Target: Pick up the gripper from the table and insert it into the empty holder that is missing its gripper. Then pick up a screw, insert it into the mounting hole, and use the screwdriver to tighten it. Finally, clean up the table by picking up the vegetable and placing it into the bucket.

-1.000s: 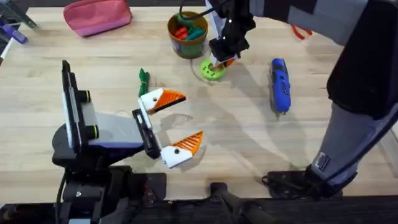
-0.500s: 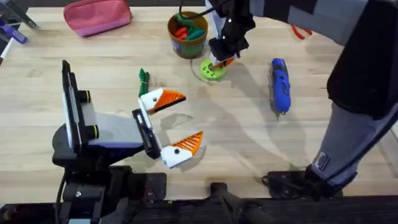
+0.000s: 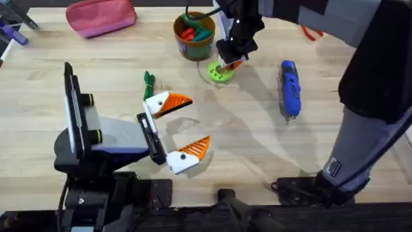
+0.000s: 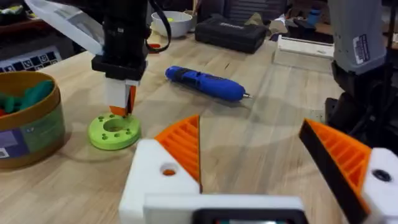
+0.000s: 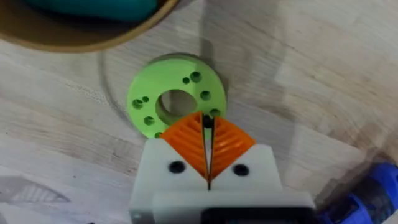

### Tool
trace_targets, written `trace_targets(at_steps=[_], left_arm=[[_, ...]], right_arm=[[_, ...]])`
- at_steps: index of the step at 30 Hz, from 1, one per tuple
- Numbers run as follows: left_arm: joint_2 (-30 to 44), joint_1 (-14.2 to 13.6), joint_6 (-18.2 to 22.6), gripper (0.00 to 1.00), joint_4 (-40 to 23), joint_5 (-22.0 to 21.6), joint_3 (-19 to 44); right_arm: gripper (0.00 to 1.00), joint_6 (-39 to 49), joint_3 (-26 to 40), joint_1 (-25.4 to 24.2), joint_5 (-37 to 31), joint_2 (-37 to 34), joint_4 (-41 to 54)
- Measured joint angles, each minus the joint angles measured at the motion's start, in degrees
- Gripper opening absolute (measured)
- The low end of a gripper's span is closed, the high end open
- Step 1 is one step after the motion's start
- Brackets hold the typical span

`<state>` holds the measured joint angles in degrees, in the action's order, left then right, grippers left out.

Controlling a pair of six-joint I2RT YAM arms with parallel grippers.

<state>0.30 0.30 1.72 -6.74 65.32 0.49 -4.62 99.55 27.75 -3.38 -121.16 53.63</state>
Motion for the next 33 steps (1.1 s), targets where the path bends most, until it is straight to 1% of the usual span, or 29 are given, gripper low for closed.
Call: trace_targets(at_steps=[13,21,26,33], left_arm=[[0.0,0.0,0.0,0.985,0.0,0.0,0.0],[0.0,0.0,0.0,0.987,0.0,0.0,0.0],[0.0,0.0,0.0,0.986,0.0,0.0,0.0],[0.0,0.0,0.0,0.985,0.0,0.0,0.0]], right_arm=[[0.004,0.0,0.2,0.0,0.0,0.0,0.2],[0.004,0.0,2.0,0.0,0.0,0.0,1.0],[0.004,0.0,2.8,0.0,-0.1,0.0,2.4],[0.004,0.2,5.1,0.0,-0.5,0.0,6.6]])
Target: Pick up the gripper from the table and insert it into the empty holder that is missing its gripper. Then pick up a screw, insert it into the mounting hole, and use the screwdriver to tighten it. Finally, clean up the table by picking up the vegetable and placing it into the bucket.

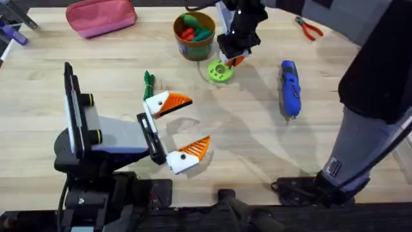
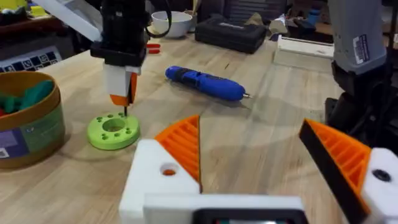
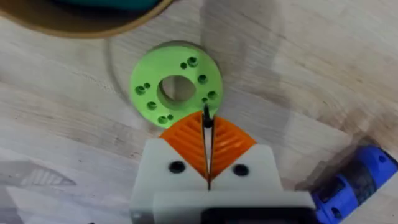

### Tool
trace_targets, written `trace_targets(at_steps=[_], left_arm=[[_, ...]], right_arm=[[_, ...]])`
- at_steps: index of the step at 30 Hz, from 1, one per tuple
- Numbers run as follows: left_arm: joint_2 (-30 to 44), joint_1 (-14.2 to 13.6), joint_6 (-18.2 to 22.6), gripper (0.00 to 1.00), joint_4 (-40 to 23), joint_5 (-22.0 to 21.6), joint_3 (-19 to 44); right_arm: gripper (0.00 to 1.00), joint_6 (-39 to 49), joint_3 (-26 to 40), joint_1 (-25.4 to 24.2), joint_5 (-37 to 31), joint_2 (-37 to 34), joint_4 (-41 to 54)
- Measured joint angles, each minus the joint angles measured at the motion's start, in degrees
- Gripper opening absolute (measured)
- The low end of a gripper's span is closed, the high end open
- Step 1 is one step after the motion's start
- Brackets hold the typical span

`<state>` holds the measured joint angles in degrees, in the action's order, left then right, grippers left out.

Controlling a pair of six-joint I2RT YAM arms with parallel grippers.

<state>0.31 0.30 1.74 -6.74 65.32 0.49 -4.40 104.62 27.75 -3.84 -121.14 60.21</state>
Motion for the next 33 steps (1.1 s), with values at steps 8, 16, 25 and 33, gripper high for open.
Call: trace_targets(at_steps=[8,16,25,33], left_arm=[[0.0,0.0,0.0,0.986,0.0,0.0,0.0],[0.0,0.0,0.0,0.986,0.0,0.0,0.0],[0.0,0.0,0.0,0.985,0.0,0.0,0.0],[0.0,0.0,0.0,0.986,0.0,0.0,0.0]], right_arm=[[0.004,0.1,5.0,0.0,0.0,0.2,2.3],[0.004,0.2,7.7,0.0,0.0,5.4,4.8],[0.004,3.6,8.3,1.5,0.0,17.0,8.7],[0.004,8.3,8.8,7.6,-0.2,25.3,13.5]])
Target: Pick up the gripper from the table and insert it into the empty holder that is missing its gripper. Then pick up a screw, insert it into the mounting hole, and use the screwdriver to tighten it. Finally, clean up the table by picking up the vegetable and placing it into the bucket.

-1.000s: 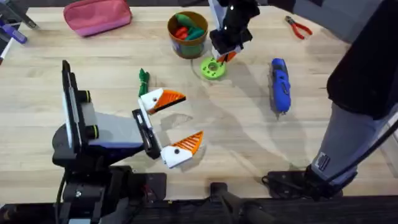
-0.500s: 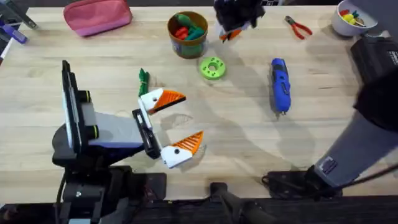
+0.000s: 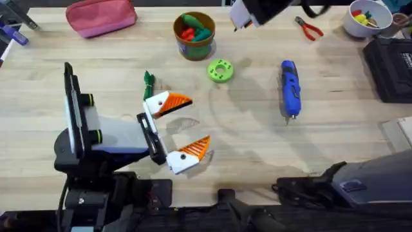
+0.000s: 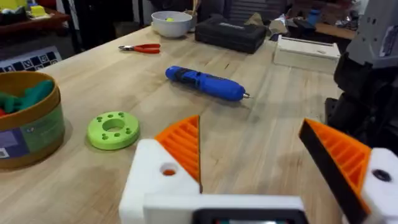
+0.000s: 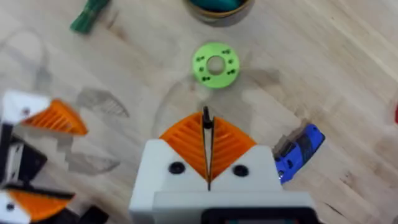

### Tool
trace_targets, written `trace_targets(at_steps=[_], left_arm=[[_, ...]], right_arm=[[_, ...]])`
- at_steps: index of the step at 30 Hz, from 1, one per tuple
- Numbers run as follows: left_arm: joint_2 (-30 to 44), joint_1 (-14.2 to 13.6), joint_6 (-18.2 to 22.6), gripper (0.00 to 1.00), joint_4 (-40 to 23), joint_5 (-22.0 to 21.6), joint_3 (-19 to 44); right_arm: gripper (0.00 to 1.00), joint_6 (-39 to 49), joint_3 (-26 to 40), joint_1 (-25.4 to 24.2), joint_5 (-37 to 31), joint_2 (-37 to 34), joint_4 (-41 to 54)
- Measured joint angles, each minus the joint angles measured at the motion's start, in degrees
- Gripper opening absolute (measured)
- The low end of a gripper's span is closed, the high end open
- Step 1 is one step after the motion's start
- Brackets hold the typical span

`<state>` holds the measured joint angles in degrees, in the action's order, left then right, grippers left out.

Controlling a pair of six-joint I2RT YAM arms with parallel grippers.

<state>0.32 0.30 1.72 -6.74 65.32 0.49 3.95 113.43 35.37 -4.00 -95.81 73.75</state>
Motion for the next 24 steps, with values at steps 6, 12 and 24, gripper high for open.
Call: trace_targets(at_steps=[6,12,24], left_arm=[[0.0,0.0,0.0,0.986,0.0,0.0,0.0],[0.0,0.0,0.0,0.986,0.0,0.0,0.0],[0.0,0.0,0.0,0.985,0.0,0.0,0.0]], right_arm=[[0.004,3.1,0.1,7.6,-0.1,1.3,2.1],[0.004,5.4,0.1,14.3,-0.1,1.2,1.3],[0.004,8.5,0.1,22.3,-0.1,-0.7,3.7]])
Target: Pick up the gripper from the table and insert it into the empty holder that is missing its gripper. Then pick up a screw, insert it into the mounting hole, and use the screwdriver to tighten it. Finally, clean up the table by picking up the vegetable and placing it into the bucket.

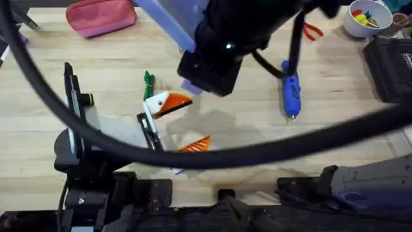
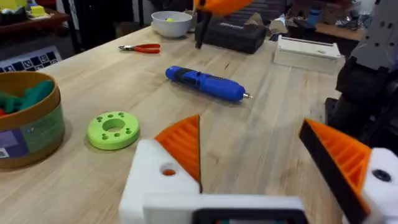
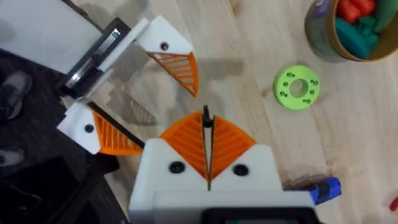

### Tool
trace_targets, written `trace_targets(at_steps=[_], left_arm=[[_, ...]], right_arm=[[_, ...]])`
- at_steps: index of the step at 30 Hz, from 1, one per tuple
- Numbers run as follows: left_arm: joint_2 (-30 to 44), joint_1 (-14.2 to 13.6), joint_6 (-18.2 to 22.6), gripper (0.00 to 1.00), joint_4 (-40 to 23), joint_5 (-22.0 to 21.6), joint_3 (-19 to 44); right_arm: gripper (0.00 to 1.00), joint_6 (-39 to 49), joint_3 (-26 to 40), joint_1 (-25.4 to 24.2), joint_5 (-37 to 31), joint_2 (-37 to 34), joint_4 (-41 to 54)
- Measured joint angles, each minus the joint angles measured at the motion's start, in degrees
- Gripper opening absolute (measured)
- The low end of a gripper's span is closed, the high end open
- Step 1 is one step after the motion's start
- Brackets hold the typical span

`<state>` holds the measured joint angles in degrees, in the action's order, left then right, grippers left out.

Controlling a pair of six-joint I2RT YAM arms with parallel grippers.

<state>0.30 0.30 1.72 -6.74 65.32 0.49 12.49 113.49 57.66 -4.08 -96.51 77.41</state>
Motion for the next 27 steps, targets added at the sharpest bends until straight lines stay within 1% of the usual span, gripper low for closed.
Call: trace_targets(at_steps=[7,18,27], left_arm=[[0.0,0.0,0.0,0.986,0.0,0.0,0.0],[0.0,0.0,0.0,0.986,0.0,0.0,0.0],[0.0,0.0,0.0,0.986,0.0,0.0,0.0]], right_arm=[[0.004,0.8,1.1,1.9,0.0,-2.3,0.7],[0.004,3.6,12.4,5.1,0.0,-9.2,4.9],[0.004,8.6,13.3,6.6,0.0,-11.9,4.7]])
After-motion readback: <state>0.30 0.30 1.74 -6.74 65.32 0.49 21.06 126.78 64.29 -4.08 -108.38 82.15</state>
